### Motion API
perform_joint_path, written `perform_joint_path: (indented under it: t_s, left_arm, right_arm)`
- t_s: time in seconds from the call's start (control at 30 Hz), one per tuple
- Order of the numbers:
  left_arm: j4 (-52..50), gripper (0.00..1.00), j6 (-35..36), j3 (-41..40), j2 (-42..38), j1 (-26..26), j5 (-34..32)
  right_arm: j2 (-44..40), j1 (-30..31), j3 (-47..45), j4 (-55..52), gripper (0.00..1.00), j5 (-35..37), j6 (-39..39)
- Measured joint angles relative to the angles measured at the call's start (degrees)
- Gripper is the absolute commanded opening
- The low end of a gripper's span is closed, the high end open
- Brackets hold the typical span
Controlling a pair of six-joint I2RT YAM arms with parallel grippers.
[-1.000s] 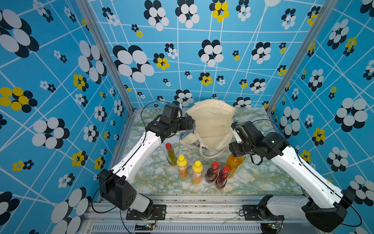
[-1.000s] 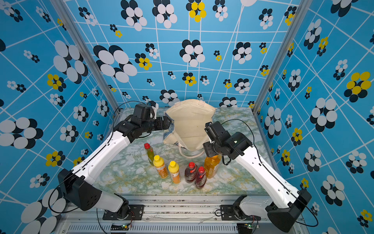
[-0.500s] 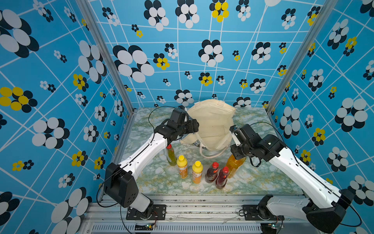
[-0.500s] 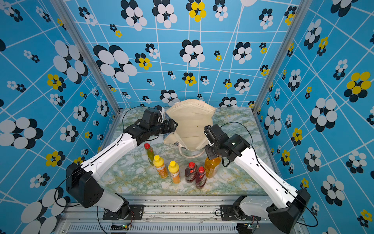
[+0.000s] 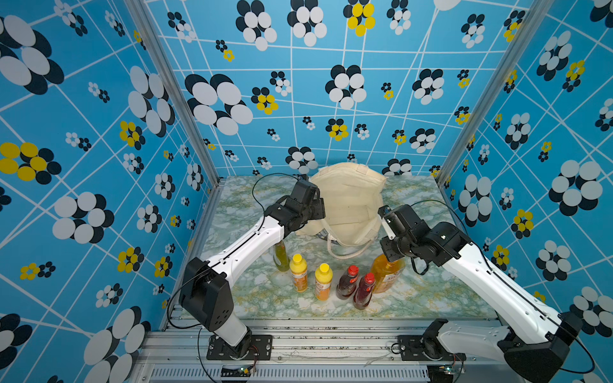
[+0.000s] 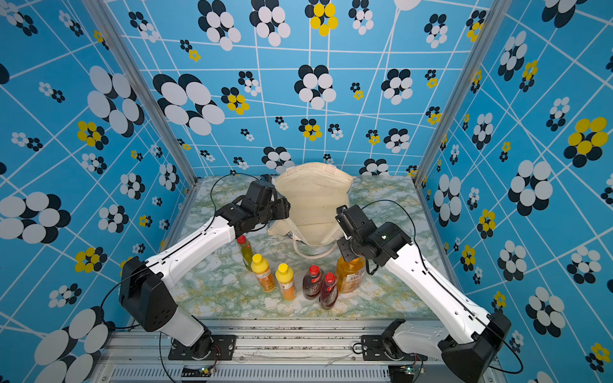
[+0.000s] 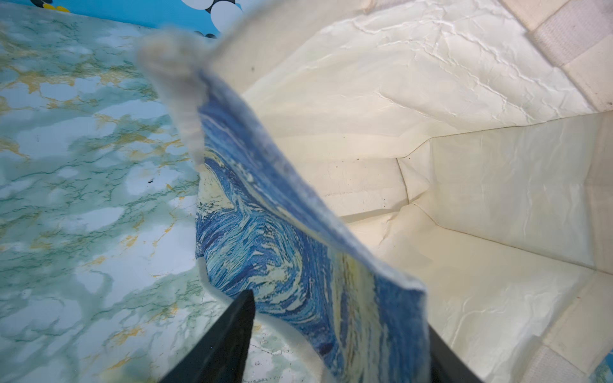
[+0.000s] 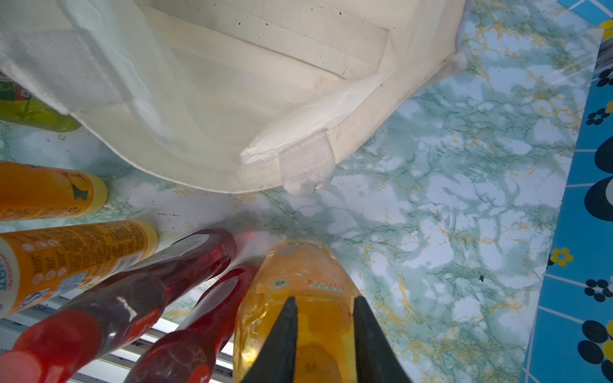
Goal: Pack dish soap into the shopping bag
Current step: Pick up the bottle of dish soap at the center of the board.
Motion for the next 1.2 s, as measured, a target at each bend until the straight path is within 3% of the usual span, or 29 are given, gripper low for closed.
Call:
perform_joint_path:
  t_s: [0.23,0.53,0.87,1.2]
  left_arm:
    - [0.2,0.24,-0.4,0.0,0.2,0.0,-0.4]
    - [0.7,0.04,-1.2,0.0,0.5,-0.2,0.3]
    - [0.7,0.00,-1.3,1.2,2.9,-0.4,3.2]
    - [0.2,0.00,0.2,2.8,3.4,-0.4,5.7]
  right_arm:
    - [-0.7,0.0,0.1,-0.3,0.00,3.3,-0.4]
    - [-2.0,0.0,11.7,-2.8,0.00,8.3,-3.5]
    - [3.0,0.0,32.3,-1.3,0.00,10.9,-10.4]
    - [16.5,0.0,54.1,-2.6,0.00,8.2,-17.2]
